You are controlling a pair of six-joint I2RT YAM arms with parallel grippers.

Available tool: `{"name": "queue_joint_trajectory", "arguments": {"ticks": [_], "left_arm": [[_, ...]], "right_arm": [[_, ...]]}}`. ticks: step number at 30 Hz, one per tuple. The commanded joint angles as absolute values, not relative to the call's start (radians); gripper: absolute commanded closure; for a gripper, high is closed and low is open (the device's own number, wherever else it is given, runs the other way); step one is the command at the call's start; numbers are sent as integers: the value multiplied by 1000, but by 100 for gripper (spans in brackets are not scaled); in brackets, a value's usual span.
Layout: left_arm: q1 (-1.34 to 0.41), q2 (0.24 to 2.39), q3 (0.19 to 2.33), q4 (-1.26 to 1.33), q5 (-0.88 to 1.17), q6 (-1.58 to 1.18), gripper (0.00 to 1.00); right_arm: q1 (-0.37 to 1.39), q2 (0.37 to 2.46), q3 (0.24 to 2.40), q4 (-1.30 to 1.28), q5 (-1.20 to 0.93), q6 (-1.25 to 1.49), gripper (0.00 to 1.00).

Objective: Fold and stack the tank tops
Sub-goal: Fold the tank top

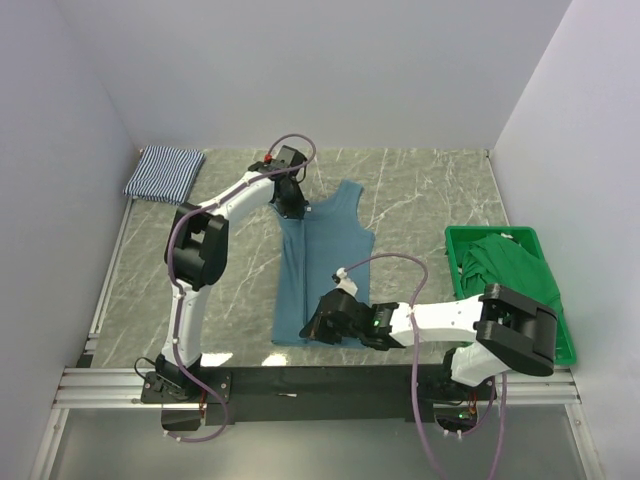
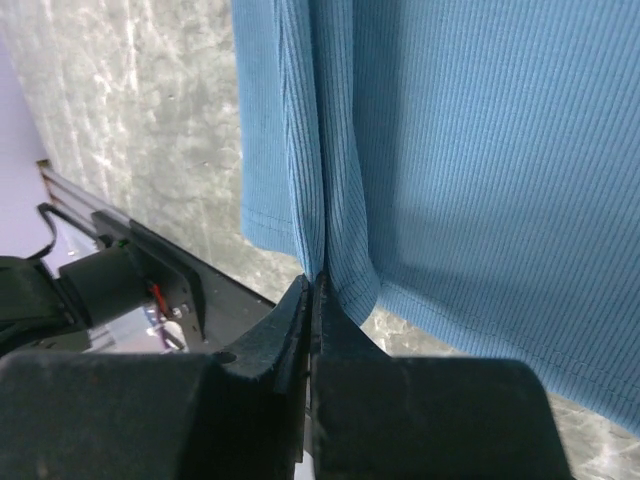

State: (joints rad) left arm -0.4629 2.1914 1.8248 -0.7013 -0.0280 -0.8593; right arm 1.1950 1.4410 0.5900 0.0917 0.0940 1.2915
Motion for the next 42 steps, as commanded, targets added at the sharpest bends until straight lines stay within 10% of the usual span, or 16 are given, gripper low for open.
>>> {"name": "queue_joint_trajectory", "arguments": {"ticks": [1, 18, 29, 42], "left_arm": [[-474, 2200, 1876, -653, -46, -868, 99], [-511, 2243, 1899, -632, -14, -824, 99], [-482, 2151, 1896, -586, -24, -793, 42], [-149, 2109, 1842, -679, -164, -956, 63]], "right_arm": [[1204, 1399, 560, 166, 95, 1335, 100], [1206, 1321, 410, 245, 118, 1428, 77], [1209, 1094, 451, 8, 241, 1335, 50], [1207, 1502, 983, -232, 255, 948, 52]]}}
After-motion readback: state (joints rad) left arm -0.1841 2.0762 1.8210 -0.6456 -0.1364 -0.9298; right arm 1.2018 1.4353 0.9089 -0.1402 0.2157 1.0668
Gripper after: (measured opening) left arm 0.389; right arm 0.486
